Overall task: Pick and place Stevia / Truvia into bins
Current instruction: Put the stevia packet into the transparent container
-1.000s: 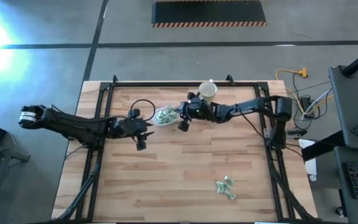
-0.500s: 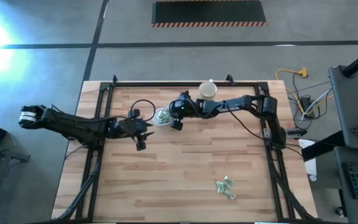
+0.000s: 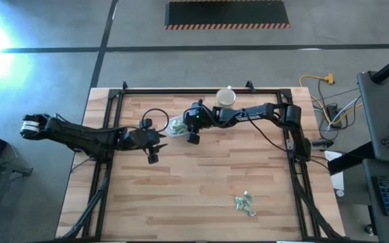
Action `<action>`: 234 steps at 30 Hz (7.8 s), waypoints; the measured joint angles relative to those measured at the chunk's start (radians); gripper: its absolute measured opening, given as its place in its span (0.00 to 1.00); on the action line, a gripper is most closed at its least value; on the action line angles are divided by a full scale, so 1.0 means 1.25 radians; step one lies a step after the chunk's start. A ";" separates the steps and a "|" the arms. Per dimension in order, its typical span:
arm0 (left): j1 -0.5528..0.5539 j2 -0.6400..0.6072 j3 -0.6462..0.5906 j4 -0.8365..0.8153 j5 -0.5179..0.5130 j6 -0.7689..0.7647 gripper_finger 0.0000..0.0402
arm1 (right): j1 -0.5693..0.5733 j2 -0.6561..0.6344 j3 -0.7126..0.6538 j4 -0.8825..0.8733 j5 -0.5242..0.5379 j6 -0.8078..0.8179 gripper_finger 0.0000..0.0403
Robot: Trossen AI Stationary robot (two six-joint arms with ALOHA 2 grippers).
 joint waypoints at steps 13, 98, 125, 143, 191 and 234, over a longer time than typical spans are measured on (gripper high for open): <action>-0.004 0.000 0.000 0.000 0.001 -0.002 0.36 | 0.023 -0.120 -0.002 -0.117 -0.003 -0.017 0.40; -0.010 0.077 0.000 0.072 0.065 -0.016 0.36 | 0.707 -0.366 -0.502 -0.038 0.060 0.347 0.05; -0.010 0.077 0.000 0.071 0.065 -0.016 0.36 | 0.617 -0.380 -0.516 -0.078 0.333 0.401 0.07; -0.010 0.077 0.000 0.072 0.064 -0.016 0.36 | 0.613 -0.327 -0.537 -0.001 0.306 0.369 0.27; -0.010 0.077 0.000 0.071 0.065 -0.016 0.36 | 0.450 -0.303 -0.382 0.004 0.508 0.068 0.04; -0.012 0.073 0.000 0.056 0.065 0.007 0.36 | -0.014 0.029 0.007 -0.008 0.037 0.088 0.04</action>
